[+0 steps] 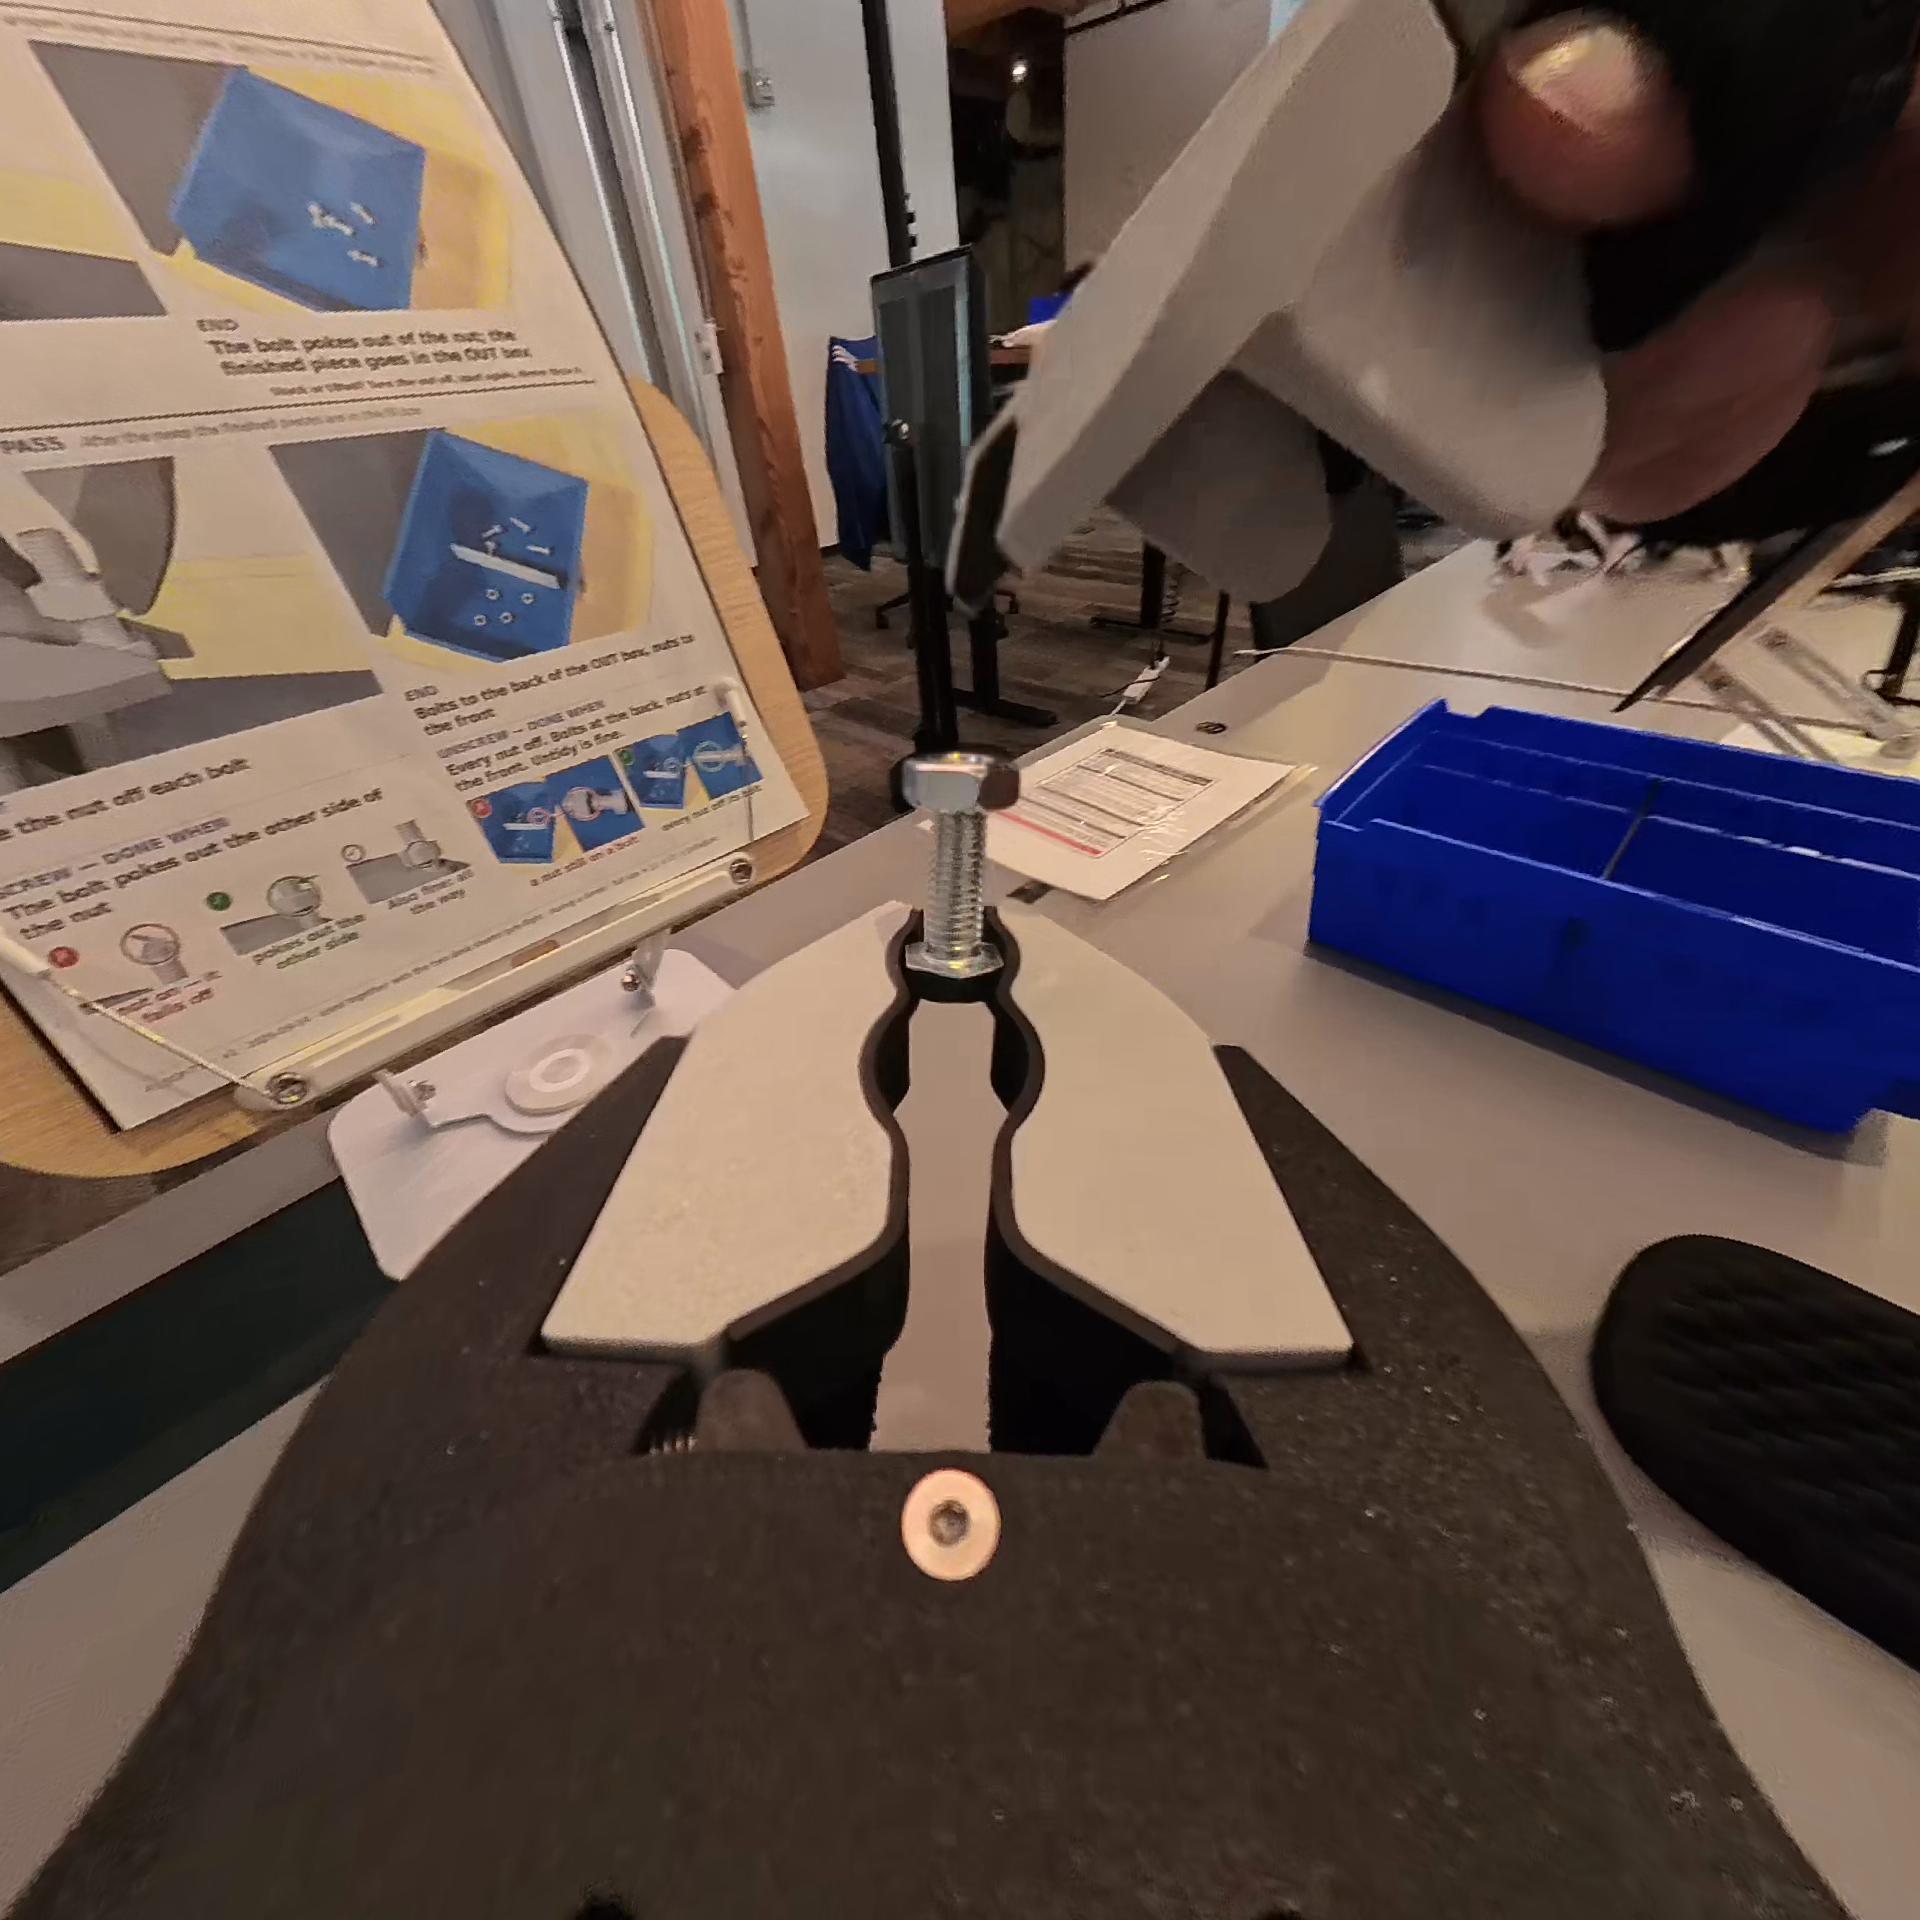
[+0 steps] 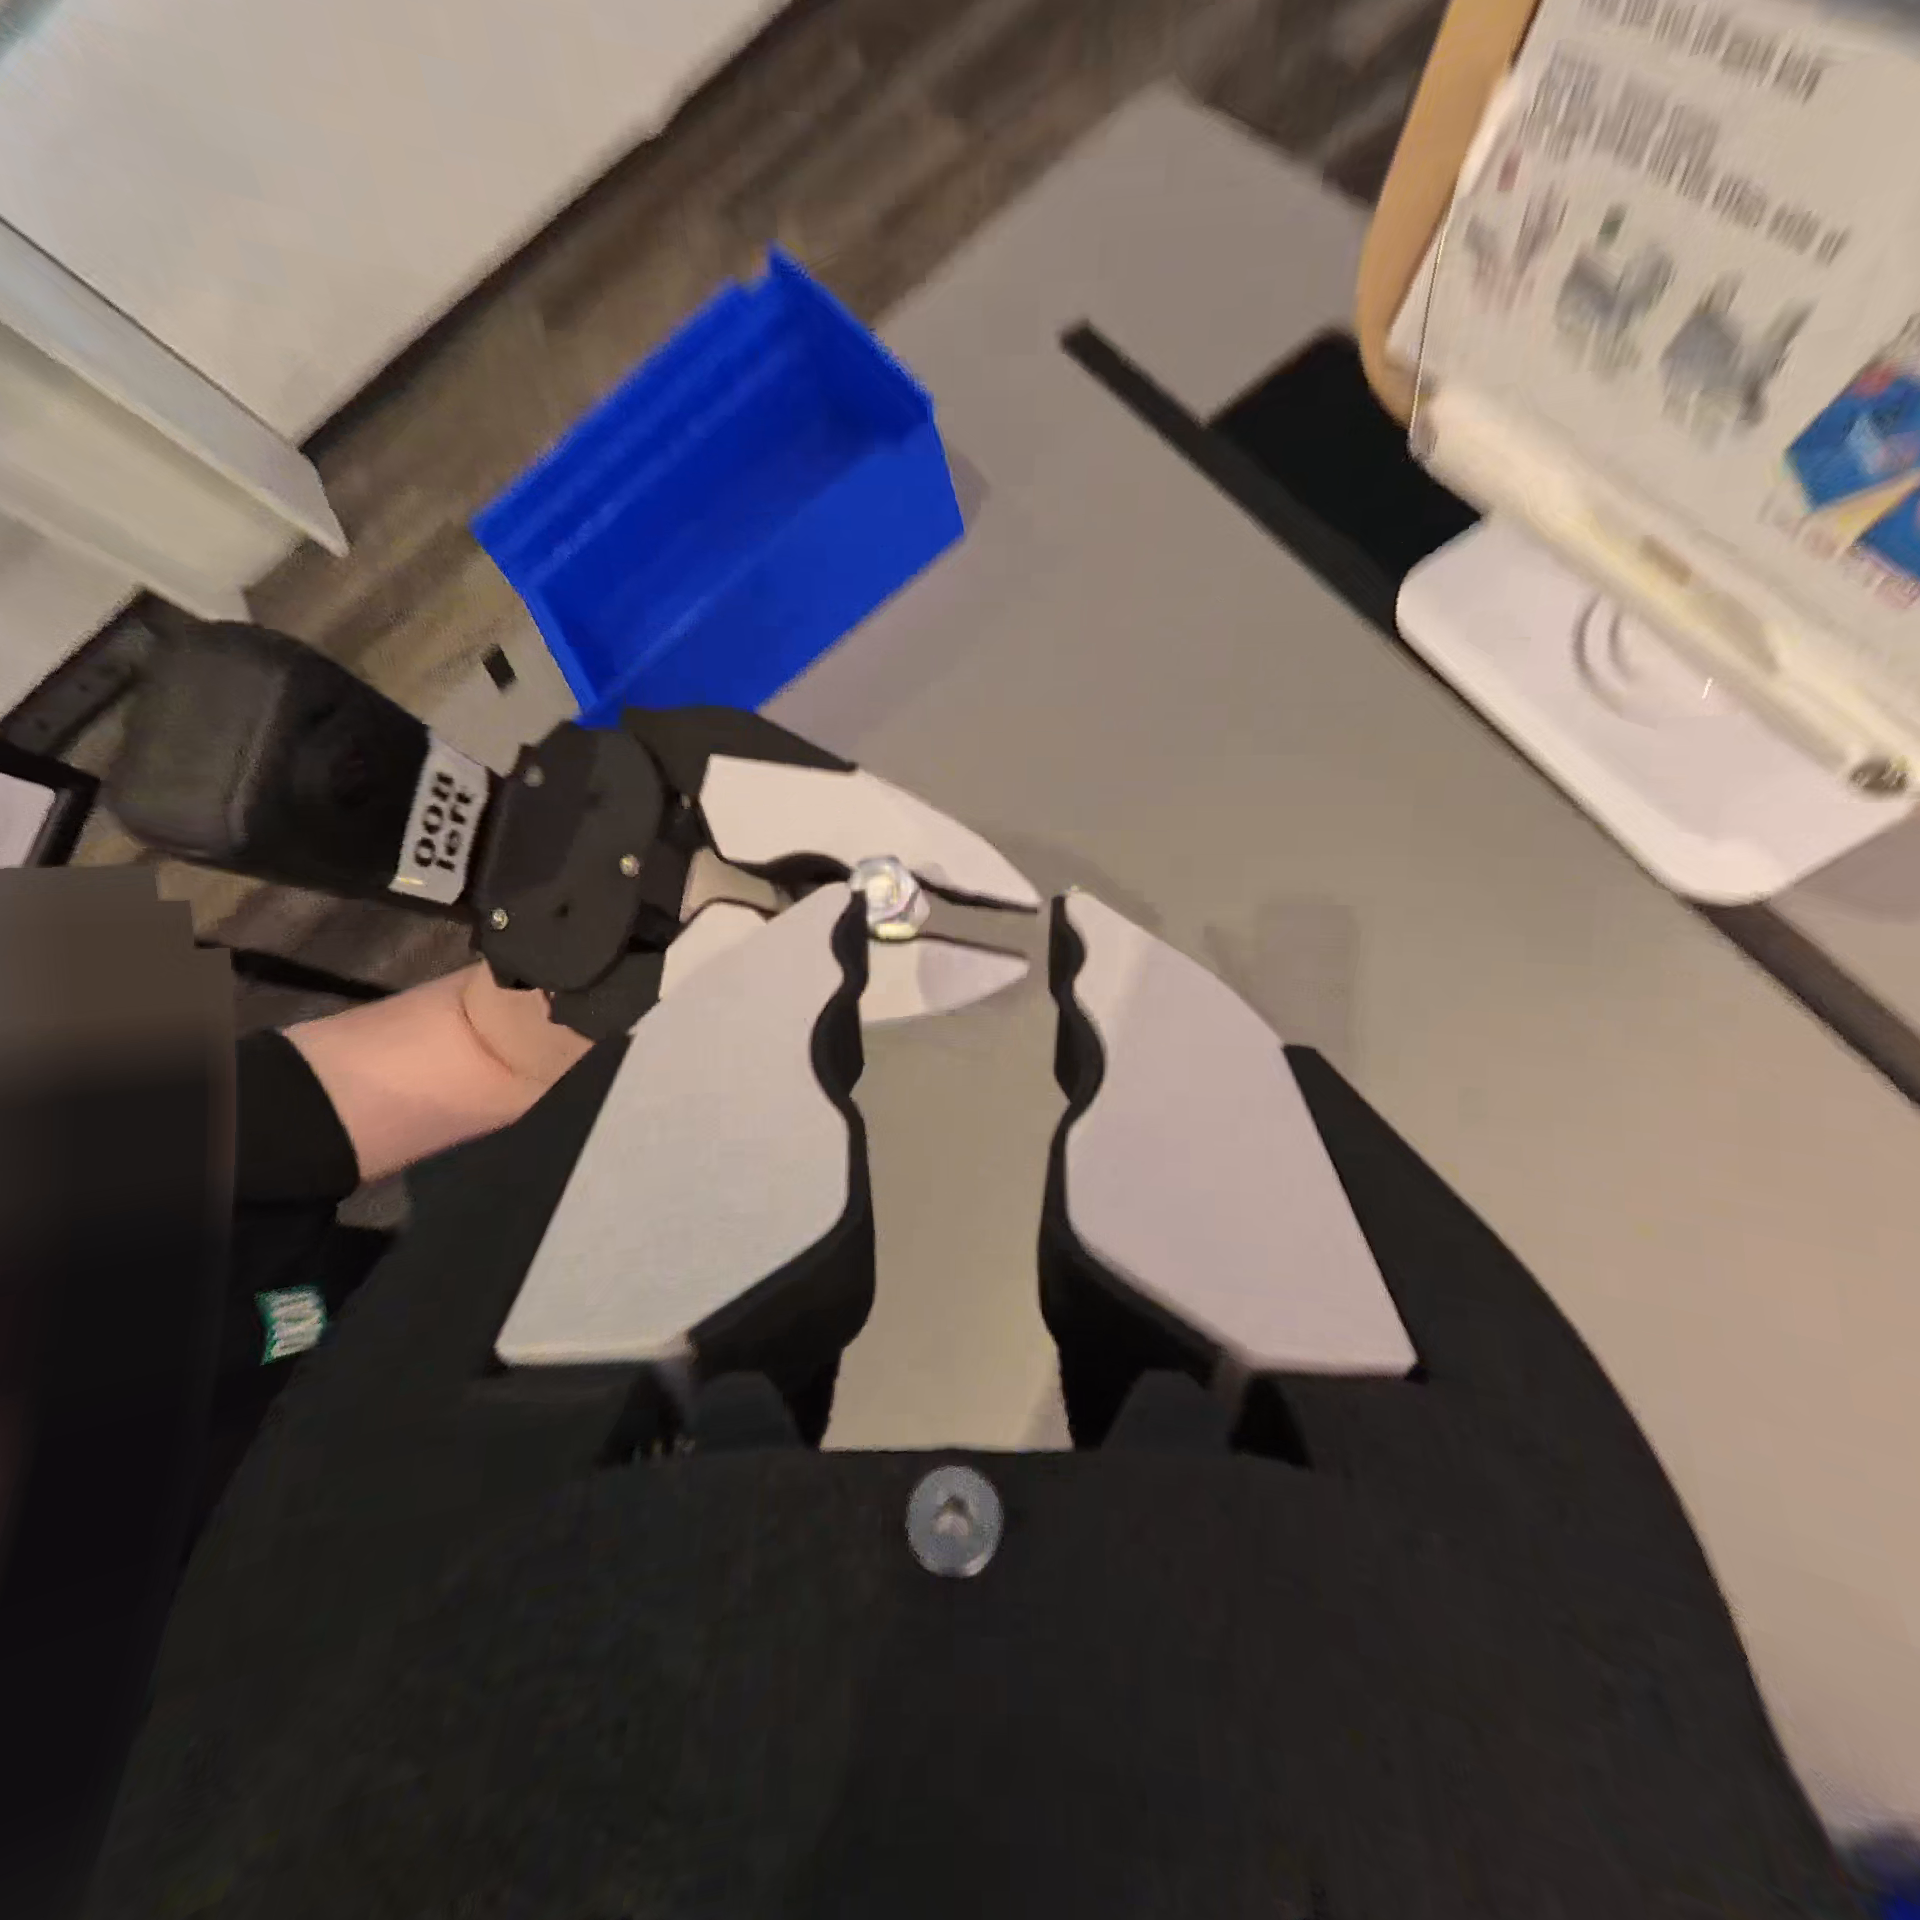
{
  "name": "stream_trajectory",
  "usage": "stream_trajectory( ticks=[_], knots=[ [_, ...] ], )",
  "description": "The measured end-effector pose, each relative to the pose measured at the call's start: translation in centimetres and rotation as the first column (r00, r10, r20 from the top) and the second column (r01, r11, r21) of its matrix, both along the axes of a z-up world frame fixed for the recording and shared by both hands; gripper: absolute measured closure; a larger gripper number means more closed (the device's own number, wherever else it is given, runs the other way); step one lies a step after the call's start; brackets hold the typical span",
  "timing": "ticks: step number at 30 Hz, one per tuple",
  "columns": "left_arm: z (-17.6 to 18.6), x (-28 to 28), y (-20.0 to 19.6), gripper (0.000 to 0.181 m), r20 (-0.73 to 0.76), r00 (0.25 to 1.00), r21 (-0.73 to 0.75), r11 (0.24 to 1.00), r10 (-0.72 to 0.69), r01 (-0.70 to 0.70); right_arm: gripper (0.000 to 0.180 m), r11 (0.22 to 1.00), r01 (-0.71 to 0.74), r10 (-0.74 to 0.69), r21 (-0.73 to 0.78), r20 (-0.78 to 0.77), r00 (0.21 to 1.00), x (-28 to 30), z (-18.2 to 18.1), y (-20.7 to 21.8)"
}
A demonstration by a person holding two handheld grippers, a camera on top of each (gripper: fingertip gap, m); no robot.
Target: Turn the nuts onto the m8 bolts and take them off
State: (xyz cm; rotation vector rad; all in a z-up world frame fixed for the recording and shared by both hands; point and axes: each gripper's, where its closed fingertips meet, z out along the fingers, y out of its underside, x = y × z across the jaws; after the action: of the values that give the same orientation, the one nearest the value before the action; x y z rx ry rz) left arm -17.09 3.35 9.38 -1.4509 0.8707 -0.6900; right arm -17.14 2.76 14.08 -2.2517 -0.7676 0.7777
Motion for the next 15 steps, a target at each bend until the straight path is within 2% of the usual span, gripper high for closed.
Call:
stream_trajectory(
  ticks=[3, 11, 15],
  knots=[
    [-0.4, 0.1, 0.3, 0.171, -0.013, 1.0, -0.004, 1.0, 0.011, -0.012, 0.145, 0.996, 0.009, 0.0, -0.091, 0.1, 0.995, -0.6, -1.1, -0.3],
    [-0.9, 0.4, 0.2, 0.171, -0.021, 1.0, -0.021, 1.0, 0.002, -0.003, 0.146, 0.989, 0.023, 0.021, -0.149, 0.284, 0.959, -1.5, -2.2, -1.2],
    [-0.8, 0.5, 0.0, 0.171, -0.022, 1.0, -0.017, 1.0, 0.0, 0.0, 0.154, 0.987, 0.034, 0.019, -0.157, 0.324, 0.946, -1.7, -2.5, -1.2]
  ],
)
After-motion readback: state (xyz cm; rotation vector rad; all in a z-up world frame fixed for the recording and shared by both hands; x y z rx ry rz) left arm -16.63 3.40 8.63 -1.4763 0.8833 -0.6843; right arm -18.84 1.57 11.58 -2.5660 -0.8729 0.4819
